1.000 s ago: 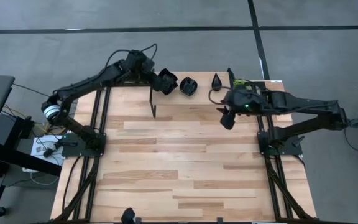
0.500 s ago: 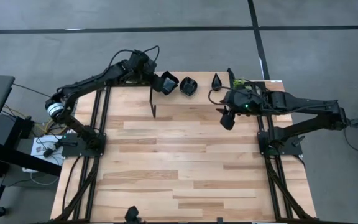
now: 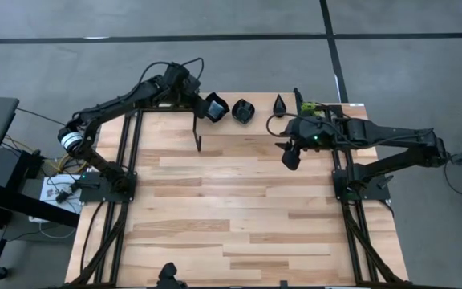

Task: Pick & Place Mini shaped plates
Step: Stack the distorted square plate on top of the distorted square plates on the shelf

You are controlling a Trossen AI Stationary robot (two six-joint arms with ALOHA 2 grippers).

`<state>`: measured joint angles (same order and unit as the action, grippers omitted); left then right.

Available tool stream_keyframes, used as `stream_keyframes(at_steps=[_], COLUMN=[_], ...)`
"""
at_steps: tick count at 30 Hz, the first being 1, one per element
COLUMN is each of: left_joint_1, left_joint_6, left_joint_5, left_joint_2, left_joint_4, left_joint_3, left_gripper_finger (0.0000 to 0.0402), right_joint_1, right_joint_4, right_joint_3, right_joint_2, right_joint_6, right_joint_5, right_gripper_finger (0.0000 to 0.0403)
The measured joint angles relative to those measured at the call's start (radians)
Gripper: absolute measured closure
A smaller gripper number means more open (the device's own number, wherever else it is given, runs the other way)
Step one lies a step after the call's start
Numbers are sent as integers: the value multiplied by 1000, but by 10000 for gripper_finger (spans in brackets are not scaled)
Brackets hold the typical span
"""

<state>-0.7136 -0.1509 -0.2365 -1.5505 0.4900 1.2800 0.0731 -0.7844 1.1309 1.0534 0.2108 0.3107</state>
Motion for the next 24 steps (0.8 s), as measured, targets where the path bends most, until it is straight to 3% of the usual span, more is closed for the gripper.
stream_keyframes(at_steps=[15, 24], left_joint_1=[0, 1], left_joint_6=[43, 68], left_joint_5=[-22, -22], left_joint_2=[-14, -15], left_joint_4=[-6, -13], left_joint_3=[0, 0], left_gripper_finger=[391, 323], right_joint_1=[-1, -1], right_joint_4=[16, 16], right_joint_3=[0, 0], right_joint_2=[0, 0], right_joint_6=[16, 19], right_joint_5=[0, 0], right_gripper_finger=[218, 223])
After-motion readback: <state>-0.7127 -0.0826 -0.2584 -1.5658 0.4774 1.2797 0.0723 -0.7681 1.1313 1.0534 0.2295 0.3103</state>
